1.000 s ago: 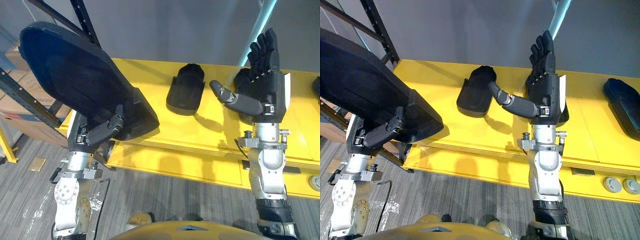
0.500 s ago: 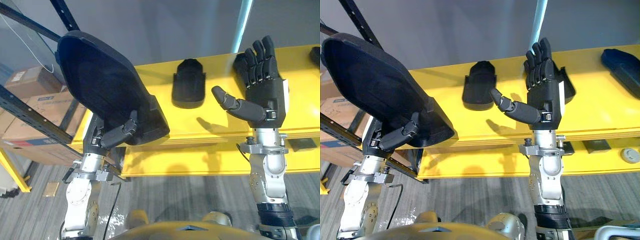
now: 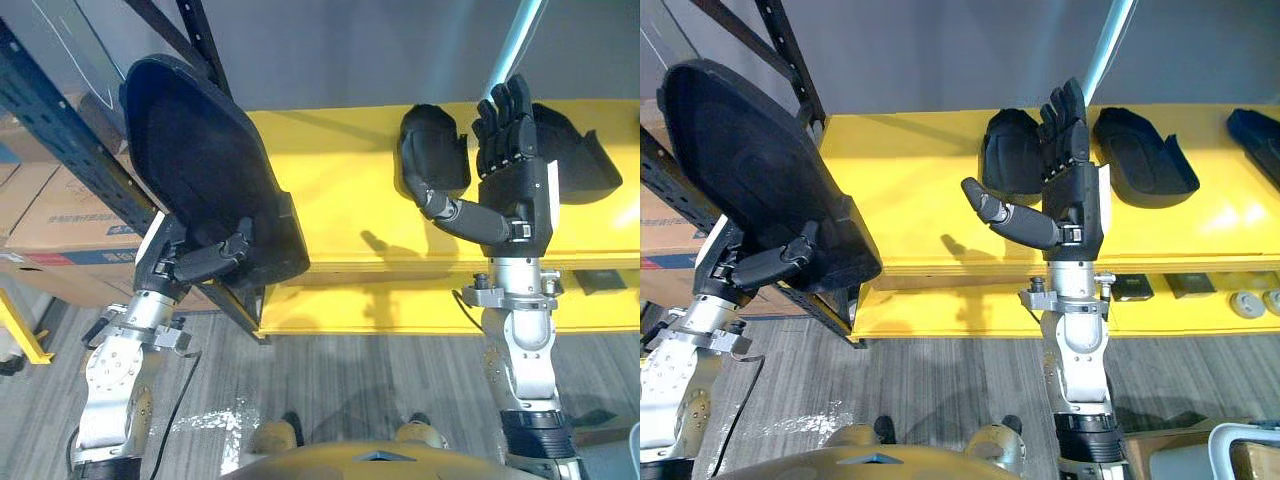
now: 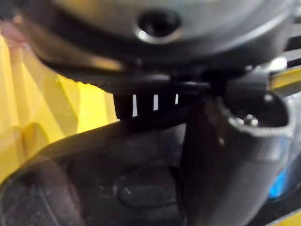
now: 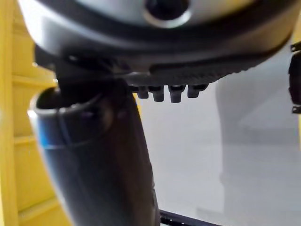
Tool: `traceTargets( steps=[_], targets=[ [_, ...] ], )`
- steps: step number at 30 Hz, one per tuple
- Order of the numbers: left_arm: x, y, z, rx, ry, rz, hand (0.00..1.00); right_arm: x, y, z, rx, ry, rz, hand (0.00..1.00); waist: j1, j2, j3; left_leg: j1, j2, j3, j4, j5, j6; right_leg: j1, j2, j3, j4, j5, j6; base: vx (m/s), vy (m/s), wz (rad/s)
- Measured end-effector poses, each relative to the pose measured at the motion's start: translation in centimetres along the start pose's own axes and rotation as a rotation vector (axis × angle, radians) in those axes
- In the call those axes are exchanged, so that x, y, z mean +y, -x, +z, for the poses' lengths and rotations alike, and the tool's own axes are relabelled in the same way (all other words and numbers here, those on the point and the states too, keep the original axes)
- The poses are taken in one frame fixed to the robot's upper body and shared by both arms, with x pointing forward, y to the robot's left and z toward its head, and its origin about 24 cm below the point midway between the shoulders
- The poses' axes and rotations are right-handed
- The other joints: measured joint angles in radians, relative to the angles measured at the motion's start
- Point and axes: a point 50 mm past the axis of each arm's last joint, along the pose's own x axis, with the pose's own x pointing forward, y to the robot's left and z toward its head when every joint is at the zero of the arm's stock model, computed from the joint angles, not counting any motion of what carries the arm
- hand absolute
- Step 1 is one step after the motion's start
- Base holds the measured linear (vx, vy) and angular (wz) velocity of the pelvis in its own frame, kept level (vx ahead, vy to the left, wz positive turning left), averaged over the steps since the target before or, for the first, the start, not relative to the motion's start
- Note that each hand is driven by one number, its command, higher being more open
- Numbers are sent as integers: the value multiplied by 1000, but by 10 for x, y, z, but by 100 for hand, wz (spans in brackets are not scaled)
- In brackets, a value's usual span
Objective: Walk over and take three plastic housings, then place them on the shelf
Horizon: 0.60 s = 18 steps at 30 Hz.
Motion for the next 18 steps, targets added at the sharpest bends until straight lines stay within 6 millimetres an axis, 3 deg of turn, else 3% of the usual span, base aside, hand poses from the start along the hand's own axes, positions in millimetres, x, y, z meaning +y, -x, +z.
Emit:
traceTargets(
  steps=[5, 11, 18],
  targets=[
    [-1, -13, 14, -69, -42, 31, 0, -9, -1, 0, 10, 41, 3, 100, -8, 17, 0, -16, 29, 7, -36, 30, -20, -37, 35, 7, -11, 5, -5, -10, -75, -8],
    [10, -54, 37, -172, -88, 39, 0, -10, -2, 0, 18, 34, 1, 100, -17, 29, 7, 8, 23, 54, -88, 55, -21, -72, 40, 55, -10, 17, -2, -5, -7, -20],
    [62, -97, 18, 34, -192, 171, 0, 7, 1, -10, 109, -87, 167, 100, -60, 60, 31, 35, 20, 88, -106, 62, -20, -94, 41, 98, 15, 12, -7, -29, -3, -16]
  ],
)
